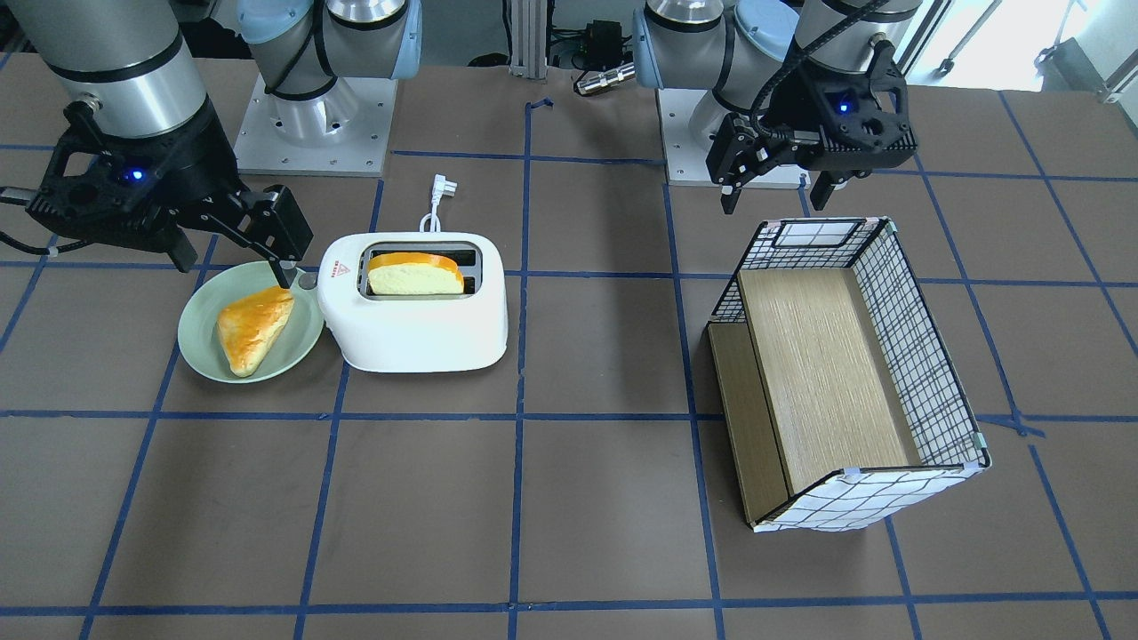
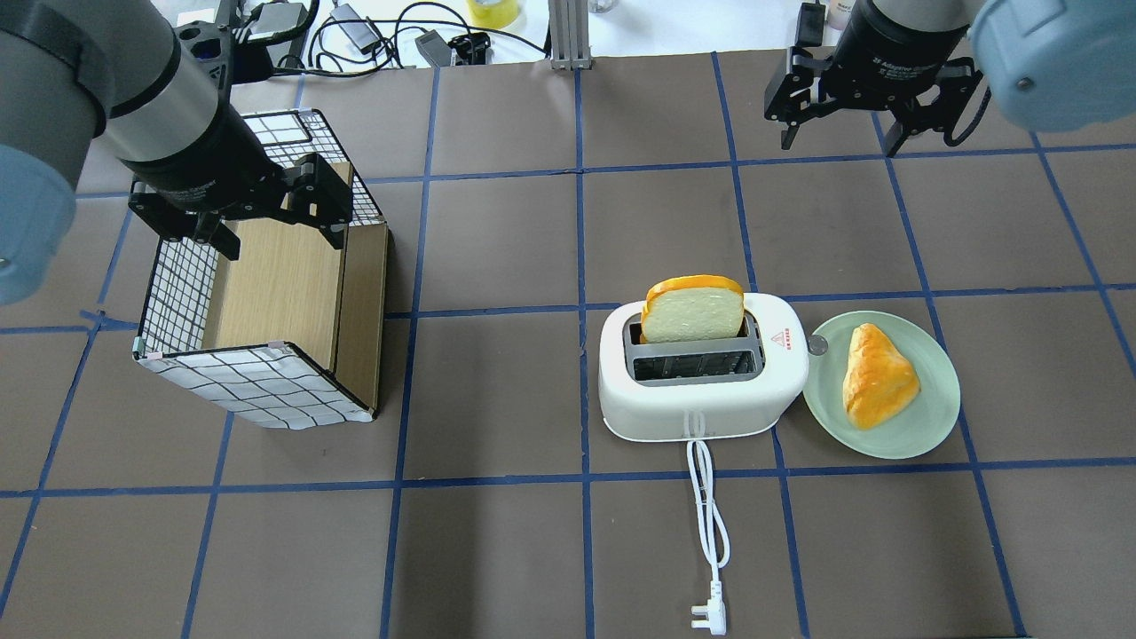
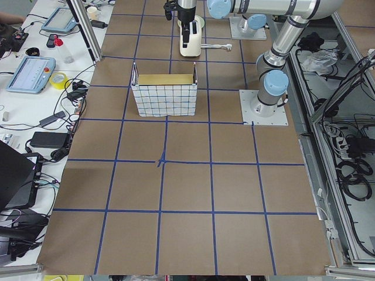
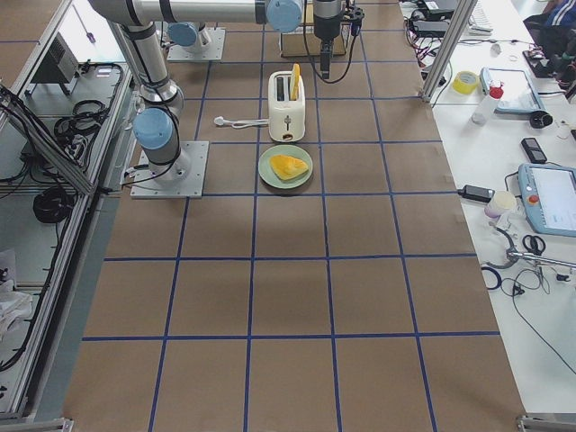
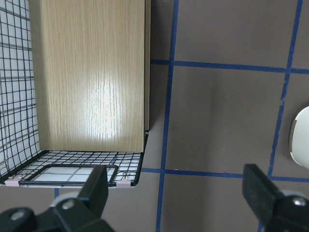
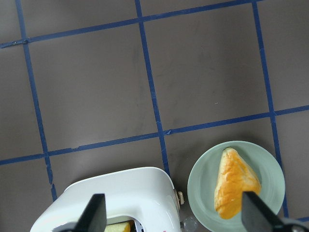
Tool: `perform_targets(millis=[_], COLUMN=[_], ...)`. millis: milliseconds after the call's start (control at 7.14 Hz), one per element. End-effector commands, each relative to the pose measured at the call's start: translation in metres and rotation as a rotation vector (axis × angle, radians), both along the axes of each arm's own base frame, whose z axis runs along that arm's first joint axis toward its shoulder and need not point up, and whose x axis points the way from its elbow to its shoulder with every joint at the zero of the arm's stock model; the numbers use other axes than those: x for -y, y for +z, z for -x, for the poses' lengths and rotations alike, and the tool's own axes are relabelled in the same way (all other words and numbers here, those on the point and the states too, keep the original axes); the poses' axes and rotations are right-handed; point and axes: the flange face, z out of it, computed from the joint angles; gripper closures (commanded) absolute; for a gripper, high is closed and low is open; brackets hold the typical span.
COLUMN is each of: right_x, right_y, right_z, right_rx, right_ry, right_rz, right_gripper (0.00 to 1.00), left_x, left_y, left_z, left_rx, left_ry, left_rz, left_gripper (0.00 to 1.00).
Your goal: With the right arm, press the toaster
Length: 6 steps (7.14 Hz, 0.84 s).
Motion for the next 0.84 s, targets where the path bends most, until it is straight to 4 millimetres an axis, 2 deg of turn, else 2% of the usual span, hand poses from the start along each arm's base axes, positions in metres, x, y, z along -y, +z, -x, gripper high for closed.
perform_targets(millis=[0, 420, 560, 700], right_x=[0.0002, -0.0001, 0.0003, 0.0006], right_y=[-0.0005, -0.0009, -0.0032, -0.008], right_z=[0.0001, 0.0001, 0.0007, 0.0083], right_rx=[-0.001, -0.001, 0.001, 0.012], right_ry=[0.0, 0.001, 0.002, -0.003], right_rz=[-0.002, -0.005, -0.009, -0.037], right_gripper=[0.0, 0.0, 0.1, 0.43], left_x=[0.0, 0.0, 0.0, 0.0], left_y=[0.0, 0.0, 0.0, 0.0], left_z=[0.0, 0.0, 0.0, 0.0], left_rx=[0.0, 0.0, 0.0, 0.0], left_ry=[0.0, 0.0, 0.0, 0.0], left_rz=[0.0, 0.0, 0.0, 0.0], left_gripper=[0.0, 0.0, 0.0, 0.0])
